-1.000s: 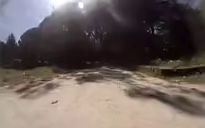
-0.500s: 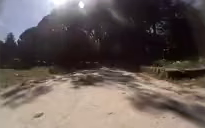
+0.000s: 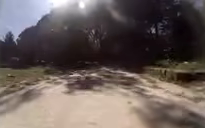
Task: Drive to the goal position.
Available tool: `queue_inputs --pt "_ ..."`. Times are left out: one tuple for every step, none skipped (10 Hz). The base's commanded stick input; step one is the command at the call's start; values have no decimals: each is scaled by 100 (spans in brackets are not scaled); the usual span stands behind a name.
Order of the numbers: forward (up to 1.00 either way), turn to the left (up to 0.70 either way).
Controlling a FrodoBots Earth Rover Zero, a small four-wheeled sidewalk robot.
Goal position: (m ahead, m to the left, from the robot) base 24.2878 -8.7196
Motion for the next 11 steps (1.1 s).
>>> queue_inputs --pt "85 0" --pt "85 0" --pt "85 0" --pt "85 0" --pt "85 0" --pt "85 0" --pt "85 0" --pt "85 0" --pt "85 0" --pt "85 0" --pt "85 0"
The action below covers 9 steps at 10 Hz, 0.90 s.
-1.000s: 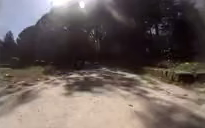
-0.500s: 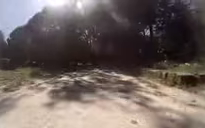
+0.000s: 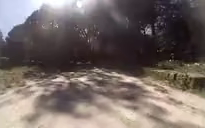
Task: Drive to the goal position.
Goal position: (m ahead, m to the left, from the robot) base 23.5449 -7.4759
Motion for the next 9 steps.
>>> queue_inputs --pt "85 0" --pt "85 0" --pt "85 0" --pt "85 0" --pt "85 0" --pt "85 0" --pt "85 0" --pt "85 0" --pt "85 0"
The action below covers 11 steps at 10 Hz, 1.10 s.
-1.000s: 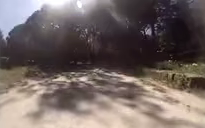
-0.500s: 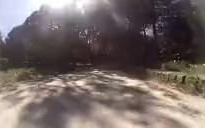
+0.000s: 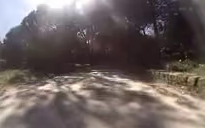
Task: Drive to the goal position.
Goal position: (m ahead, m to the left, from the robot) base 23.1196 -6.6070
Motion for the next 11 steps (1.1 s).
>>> queue_inputs --pt "85 0" --pt "85 0" --pt "85 0" --pt "85 0" --pt "85 0" --pt "85 0" --pt "85 0" --pt "85 0" --pt "85 0" --pt "85 0" --pt "85 0"
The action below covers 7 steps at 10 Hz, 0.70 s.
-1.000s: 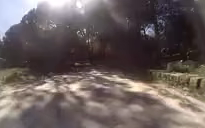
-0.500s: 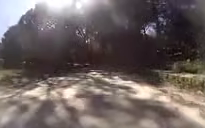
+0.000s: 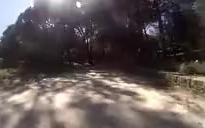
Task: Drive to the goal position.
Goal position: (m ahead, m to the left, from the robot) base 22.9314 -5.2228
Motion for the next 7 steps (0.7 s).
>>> queue_inputs --pt "85 0" --pt "85 0" --pt "85 0" --pt "85 0" --pt "85 0" --pt "85 0" --pt "85 0"
